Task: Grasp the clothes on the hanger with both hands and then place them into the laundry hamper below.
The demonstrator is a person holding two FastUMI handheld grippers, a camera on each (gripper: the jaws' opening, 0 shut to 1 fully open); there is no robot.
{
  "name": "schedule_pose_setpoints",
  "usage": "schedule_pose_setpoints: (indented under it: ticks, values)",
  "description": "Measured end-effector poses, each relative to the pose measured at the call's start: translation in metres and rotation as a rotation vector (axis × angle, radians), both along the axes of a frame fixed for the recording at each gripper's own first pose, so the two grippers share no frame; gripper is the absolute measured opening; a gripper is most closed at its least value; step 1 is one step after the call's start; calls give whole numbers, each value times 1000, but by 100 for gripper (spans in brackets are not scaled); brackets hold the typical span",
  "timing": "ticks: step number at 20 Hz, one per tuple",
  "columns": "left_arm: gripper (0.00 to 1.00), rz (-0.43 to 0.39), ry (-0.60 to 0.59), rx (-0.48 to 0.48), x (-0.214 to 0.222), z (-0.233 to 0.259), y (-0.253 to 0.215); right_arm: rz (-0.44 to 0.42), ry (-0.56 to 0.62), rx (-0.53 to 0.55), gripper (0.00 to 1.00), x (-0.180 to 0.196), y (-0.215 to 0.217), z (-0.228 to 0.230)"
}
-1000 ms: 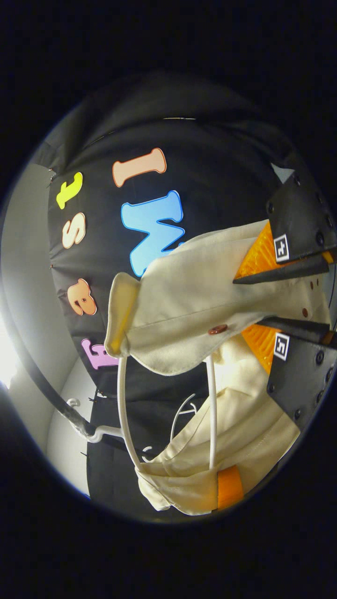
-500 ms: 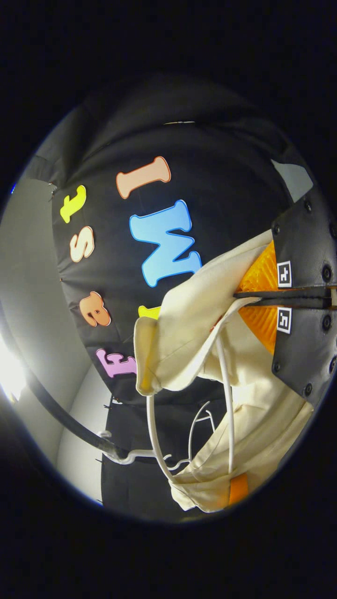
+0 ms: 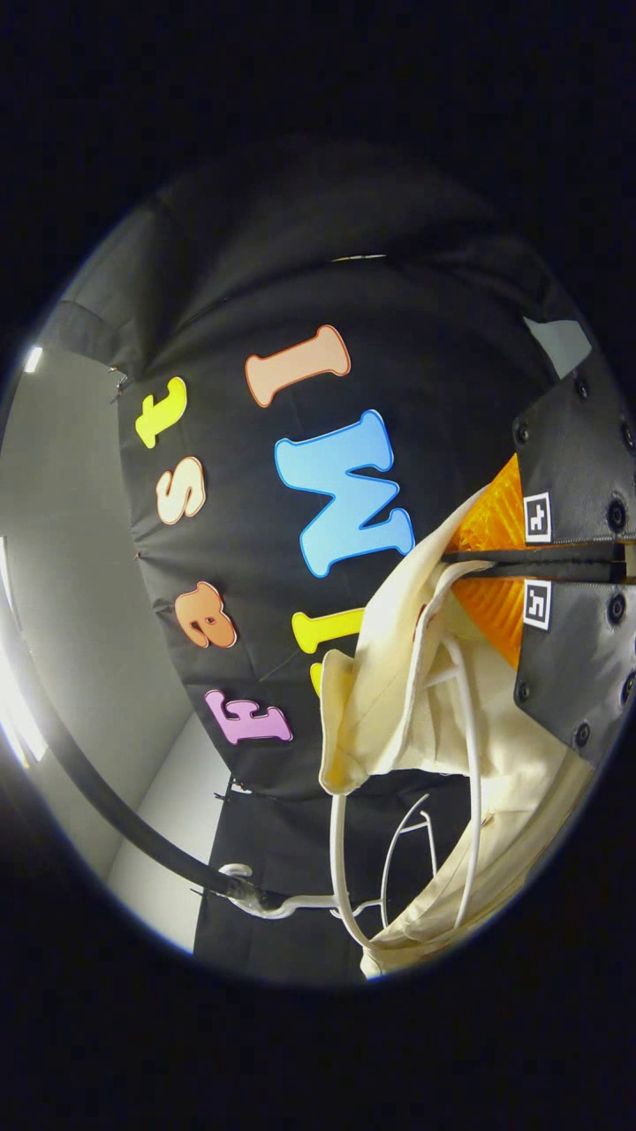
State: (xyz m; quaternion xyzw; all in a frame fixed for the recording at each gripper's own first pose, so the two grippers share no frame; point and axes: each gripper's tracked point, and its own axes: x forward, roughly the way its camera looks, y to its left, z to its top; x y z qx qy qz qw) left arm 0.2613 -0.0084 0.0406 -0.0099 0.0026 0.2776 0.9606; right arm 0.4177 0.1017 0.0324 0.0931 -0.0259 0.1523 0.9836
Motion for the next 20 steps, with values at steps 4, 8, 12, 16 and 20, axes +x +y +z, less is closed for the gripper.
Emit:
schedule_pose_setpoints:
  ticks: [4, 8, 12, 16, 20]
  values:
    - [2, 36, -24, 34, -6, 16, 25, -75, 7, 24, 1, 15, -11, 5]
    - [0, 45, -44, 15, -9, 24, 51, -179, 13, 80, 1, 39, -39, 16]
    - [0, 36, -42, -17, -2, 24, 80, -234, 75, 83, 1, 56, -61, -5]
    - [0, 28, -9, -37, 6, 2, 95, -231, 100, 35, 0, 53, -60, -31]
    - [1, 25, 0, -57, 13, -12, 101, -210, 122, -17, 1, 39, -58, -49]
